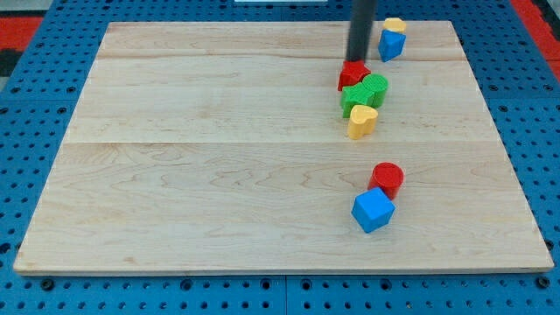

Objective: Move blue triangle to the yellow heart

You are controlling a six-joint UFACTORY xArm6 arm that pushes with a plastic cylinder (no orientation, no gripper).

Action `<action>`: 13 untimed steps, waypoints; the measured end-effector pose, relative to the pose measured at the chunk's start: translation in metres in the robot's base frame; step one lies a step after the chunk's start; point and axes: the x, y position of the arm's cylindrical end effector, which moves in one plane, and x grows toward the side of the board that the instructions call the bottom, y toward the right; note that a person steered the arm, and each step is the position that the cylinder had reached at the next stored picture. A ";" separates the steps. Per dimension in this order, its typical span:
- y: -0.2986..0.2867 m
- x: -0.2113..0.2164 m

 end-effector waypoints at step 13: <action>-0.117 0.045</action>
